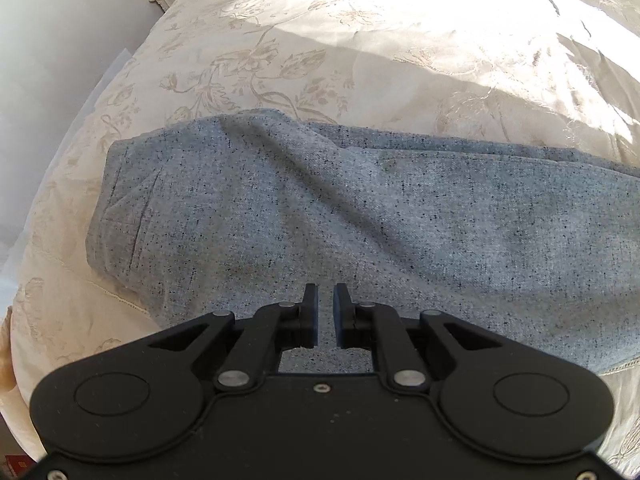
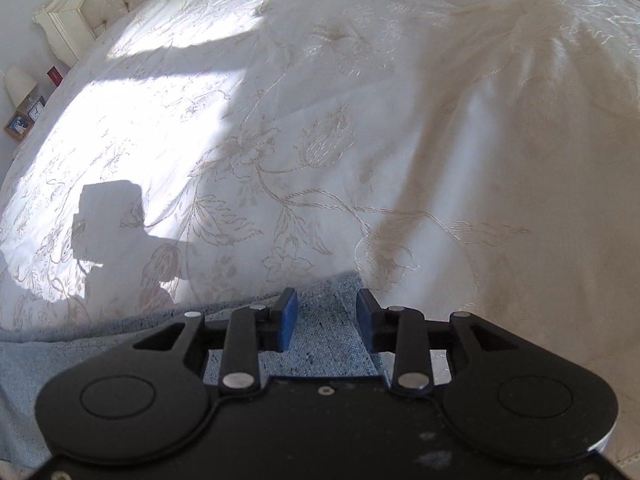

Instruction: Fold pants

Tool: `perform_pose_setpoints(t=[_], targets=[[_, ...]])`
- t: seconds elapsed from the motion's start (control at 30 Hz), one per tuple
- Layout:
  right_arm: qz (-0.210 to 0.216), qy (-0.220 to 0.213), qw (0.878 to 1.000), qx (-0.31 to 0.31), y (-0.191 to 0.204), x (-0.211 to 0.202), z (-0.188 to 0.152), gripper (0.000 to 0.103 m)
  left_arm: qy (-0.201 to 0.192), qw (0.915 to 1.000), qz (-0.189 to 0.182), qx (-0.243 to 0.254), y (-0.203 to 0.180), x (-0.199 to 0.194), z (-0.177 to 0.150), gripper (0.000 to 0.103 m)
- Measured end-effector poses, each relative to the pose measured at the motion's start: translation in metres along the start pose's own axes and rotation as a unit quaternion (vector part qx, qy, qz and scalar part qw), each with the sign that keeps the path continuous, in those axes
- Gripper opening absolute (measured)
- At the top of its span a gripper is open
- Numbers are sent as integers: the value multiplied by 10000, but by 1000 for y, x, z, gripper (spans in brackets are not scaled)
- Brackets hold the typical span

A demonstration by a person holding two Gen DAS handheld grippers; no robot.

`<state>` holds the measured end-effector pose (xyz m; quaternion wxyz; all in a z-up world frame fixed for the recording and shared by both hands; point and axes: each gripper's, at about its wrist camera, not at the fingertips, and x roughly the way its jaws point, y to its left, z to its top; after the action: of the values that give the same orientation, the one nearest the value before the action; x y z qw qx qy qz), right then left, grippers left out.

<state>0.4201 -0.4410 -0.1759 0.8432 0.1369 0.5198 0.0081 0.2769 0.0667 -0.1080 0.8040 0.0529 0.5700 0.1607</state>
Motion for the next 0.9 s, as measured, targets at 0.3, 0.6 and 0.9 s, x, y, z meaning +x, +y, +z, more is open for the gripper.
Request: perform_pose_setpoints(t=[0.3,0.6,0.9], targets=[[-383,-362,9984,217,3,-4,6,3,-100,9999,126,31,19,18,20,18],[-887,-287,9954,209,9,17,-4,3,-404,9987,43,309,24,64,70,19],[-1101,-253,9928,403,4,31,-6,3,-41,10000,-85,-5,34,125,115,20]])
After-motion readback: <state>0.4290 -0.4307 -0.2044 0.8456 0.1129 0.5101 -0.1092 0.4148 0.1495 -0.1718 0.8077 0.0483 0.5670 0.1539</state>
